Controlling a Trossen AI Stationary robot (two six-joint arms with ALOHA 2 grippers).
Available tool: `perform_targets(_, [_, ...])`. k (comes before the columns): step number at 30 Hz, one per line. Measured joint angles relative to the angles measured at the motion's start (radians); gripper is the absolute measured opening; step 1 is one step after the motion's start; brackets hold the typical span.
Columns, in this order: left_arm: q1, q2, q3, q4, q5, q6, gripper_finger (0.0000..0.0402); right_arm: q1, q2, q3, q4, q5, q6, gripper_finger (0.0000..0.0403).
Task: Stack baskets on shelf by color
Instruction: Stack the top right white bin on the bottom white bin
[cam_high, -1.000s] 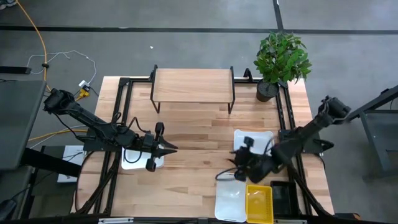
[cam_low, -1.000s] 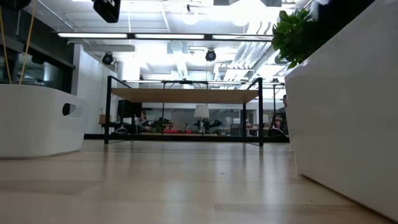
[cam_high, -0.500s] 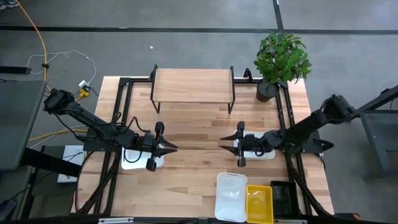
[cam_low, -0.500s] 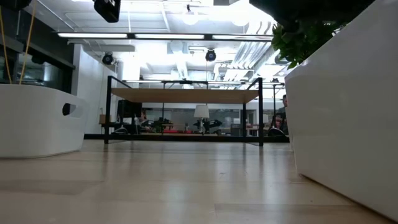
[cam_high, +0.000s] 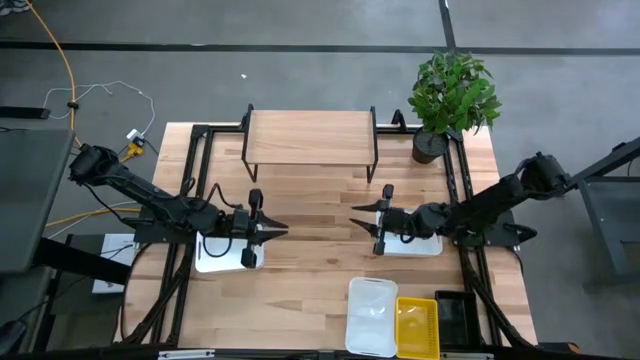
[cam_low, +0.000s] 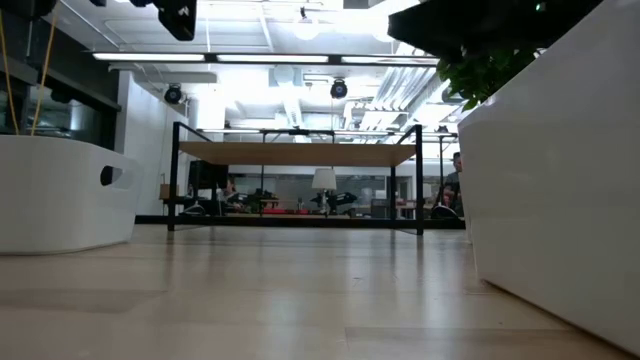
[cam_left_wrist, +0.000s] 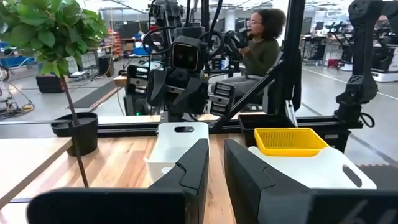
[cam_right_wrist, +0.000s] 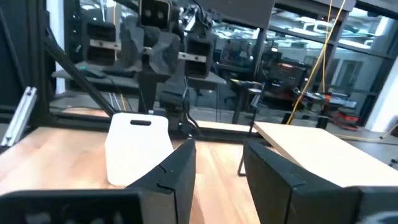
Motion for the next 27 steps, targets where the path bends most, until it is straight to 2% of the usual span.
perform_targets(8, [0.007, 0.024, 0.0, -0.001, 0.056, -0.027, 0.0042, -0.042, 0.0, 0.0, -0.035, -0.108, 0.077, 0.0122])
perform_targets(14, [0.007, 0.059, 0.0, 0.05, 0.048, -0.027, 0.0042, -0.034, 0.0, 0.001, -0.07, -0.181, 0.143, 0.0122])
perform_targets(27, [0.007, 0.091, 0.0, 0.06, 0.023, 0.0, 0.0042, -0.019, 0.0, 0.001, -0.087, -0.2, 0.12, 0.0122])
